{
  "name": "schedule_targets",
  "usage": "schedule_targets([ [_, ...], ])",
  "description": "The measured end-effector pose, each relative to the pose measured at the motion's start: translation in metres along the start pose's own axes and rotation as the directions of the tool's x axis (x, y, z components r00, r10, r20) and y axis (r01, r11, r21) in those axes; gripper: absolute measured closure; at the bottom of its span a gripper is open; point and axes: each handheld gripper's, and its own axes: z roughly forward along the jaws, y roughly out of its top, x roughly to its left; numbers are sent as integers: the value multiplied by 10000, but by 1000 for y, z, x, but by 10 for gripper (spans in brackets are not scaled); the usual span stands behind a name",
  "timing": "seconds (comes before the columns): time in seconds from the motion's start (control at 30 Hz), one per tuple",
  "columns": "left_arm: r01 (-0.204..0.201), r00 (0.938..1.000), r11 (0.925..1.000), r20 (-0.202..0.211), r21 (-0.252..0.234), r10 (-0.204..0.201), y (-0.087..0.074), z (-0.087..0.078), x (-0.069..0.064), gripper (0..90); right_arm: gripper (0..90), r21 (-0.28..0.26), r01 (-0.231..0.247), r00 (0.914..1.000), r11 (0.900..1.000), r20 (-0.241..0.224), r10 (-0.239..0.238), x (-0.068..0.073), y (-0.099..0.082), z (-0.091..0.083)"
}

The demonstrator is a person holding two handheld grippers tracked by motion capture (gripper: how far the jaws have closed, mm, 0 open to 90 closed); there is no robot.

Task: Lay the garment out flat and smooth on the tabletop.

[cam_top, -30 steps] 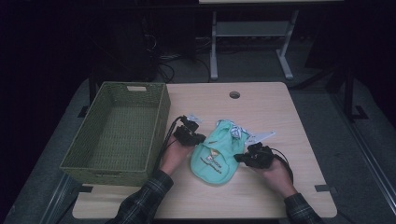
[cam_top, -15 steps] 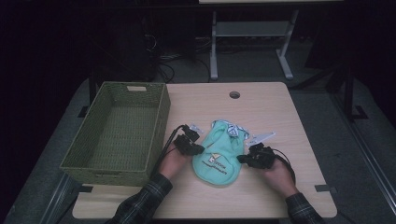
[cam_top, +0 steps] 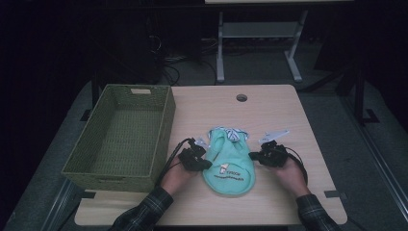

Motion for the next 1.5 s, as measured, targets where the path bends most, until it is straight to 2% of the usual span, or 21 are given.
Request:
schedule_targets([
  [0.17, -175, 9998, 9998, -52, 92, 176, 0, 0, 0, 880, 846, -472, -207, 9997, 9987, 125, 213, -11, 18, 1],
  [0.27, -66, 10000, 10000, -40, -7, 66, 0, 1, -1, 884, 830, -626, -349, 9993, 9974, 139, 359, -20, 29, 7],
  [0.47, -93, 10000, 10000, -15, -13, 93, 0, 1, -1, 884, 799, -594, -622, 9972, 9963, 378, 645, -36, 45, 19],
  [0.63, -105, 9999, 9999, 25, 17, 105, 0, 0, 0, 877, 780, -588, -929, 9952, 9939, 257, 945, -42, 52, 28],
  [0.73, -12, 10000, 9999, 15, -165, 12, 1, -2, -2, 842, 771, -446, -926, 9952, 9947, 284, 939, -44, 54, 34],
  [0.87, -286, 9996, 9995, 26, -131, 286, 0, -9, -6, 770, 761, -371, -995, 9947, 9943, 228, 1004, -45, 57, 41],
  [0.9, -229, 9997, 9996, 56, -183, 230, 0, -9, -7, 733, 757, -346, -1001, 9947, 9944, 217, 1008, -45, 57, 43],
  [1.0, -473, 9989, 9989, -42, 55, 474, -1, -9, -9, 648, 757, -240, -1026, 9945, 9944, 194, 1031, -45, 56, 48],
  [1.07, -491, 9988, 9987, -39, 135, 492, -2, -5, -10, 621, 760, -164, -1022, 9945, 9946, 220, 1025, -45, 56, 52],
  [1.13, -679, 9974, 9974, -234, 235, 684, -2, -3, -10, 687, 793, -99, -1022, 9945, 9947, 236, 1024, -45, 55, 55],
  [1.17, -686, 9972, 9973, -288, 246, 693, -1, -3, -10, 754, 819, -57, -993, 9947, 9950, 257, 994, -46, 54, 56],
  [1.23, -670, 9975, 9975, -216, 233, 675, -1, -3, -8, 854, 874, -42, -909, 9952, 9959, 363, 910, -45, 54, 56],
  [1.27, -706, 9972, 9972, -224, 258, 712, -1, -4, -8, 876, 879, -31, -882, 9953, 9961, 411, 882, -46, 54, 56],
  [1.5, -786, 9969, 9968, -49, 152, 787, -1, -10, -17, 890, 890, -19, -784, 9940, 9969, 761, 783, -50, 59, 52],
])
